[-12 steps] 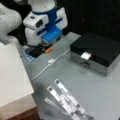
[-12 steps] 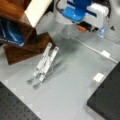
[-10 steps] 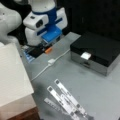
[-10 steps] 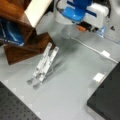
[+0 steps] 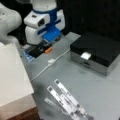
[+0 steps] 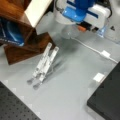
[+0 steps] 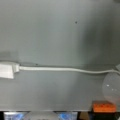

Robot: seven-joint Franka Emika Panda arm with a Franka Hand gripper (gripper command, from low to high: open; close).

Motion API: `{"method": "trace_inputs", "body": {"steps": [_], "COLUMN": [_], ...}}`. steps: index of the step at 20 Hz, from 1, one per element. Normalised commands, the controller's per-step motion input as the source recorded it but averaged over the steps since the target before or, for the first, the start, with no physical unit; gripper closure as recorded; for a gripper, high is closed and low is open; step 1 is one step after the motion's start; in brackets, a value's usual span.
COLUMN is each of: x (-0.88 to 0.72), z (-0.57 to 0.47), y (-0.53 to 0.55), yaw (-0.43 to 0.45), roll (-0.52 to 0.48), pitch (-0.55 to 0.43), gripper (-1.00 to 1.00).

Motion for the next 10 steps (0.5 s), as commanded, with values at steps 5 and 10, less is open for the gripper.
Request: {"method": "trace_inputs", "body": {"steps": [5, 10], "x": [0.07, 0.19], "z": [0.05, 0.15], "y": [-0.12, -0.14], "yaw": [0.152, 0.14], "roll": [-0.325, -0.521], "pitch": [0.158, 0.297], "gripper": [-1.0, -1.0]}}
